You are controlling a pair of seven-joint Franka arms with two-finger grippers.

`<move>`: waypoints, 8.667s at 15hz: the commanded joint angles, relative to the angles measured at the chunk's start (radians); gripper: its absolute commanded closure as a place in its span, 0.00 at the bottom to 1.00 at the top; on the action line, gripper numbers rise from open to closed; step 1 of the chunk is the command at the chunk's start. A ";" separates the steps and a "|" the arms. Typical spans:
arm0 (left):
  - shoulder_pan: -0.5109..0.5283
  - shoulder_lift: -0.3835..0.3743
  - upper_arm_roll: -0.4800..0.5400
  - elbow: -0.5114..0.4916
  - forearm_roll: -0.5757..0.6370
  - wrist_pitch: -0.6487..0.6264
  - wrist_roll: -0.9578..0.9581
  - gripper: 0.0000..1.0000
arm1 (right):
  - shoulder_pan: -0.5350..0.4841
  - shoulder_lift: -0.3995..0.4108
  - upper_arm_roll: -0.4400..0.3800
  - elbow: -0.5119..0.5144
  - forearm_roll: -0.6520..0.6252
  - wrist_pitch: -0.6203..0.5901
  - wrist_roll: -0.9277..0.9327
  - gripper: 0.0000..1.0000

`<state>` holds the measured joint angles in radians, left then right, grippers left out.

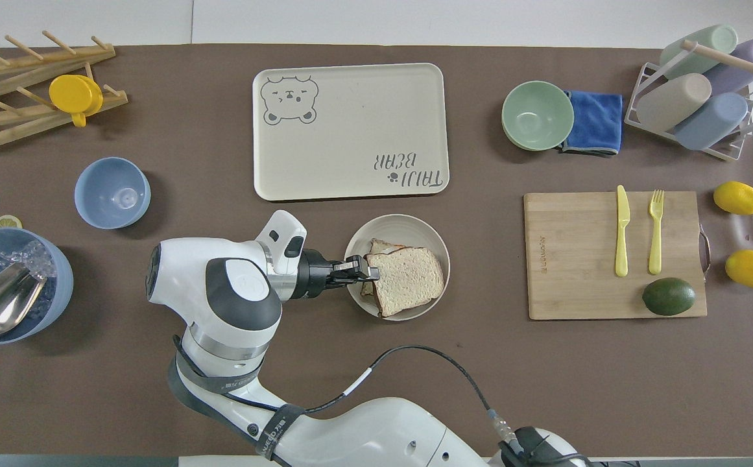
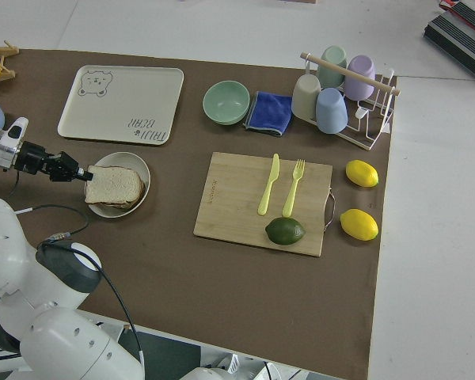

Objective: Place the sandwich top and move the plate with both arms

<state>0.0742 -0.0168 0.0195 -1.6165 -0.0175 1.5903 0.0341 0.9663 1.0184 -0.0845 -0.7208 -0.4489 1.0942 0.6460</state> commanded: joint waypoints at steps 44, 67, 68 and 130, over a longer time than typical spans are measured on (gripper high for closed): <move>-0.424 -0.025 -0.023 -0.430 -0.165 0.512 -0.279 0.00 | -0.817 -0.676 0.008 -0.350 0.391 0.055 -0.667 0.00; -0.731 0.222 -0.023 -0.533 -0.308 0.852 -0.477 0.16 | -0.954 -1.086 0.046 -0.971 0.421 0.311 -0.720 0.00; -0.732 0.221 -0.023 -0.534 -0.308 0.850 -0.477 0.20 | -0.965 -1.074 0.045 -0.967 0.421 0.294 -0.712 0.00; -0.353 0.374 0.059 -0.011 -0.198 0.551 -0.504 0.00 | -0.949 -1.098 0.054 -0.965 0.421 0.293 -0.712 0.00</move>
<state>-0.2809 0.4210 0.0634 -1.6021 -0.2777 2.1981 -0.4706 0.0218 -0.0704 -0.0333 -1.6793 -0.0533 1.3865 -0.0718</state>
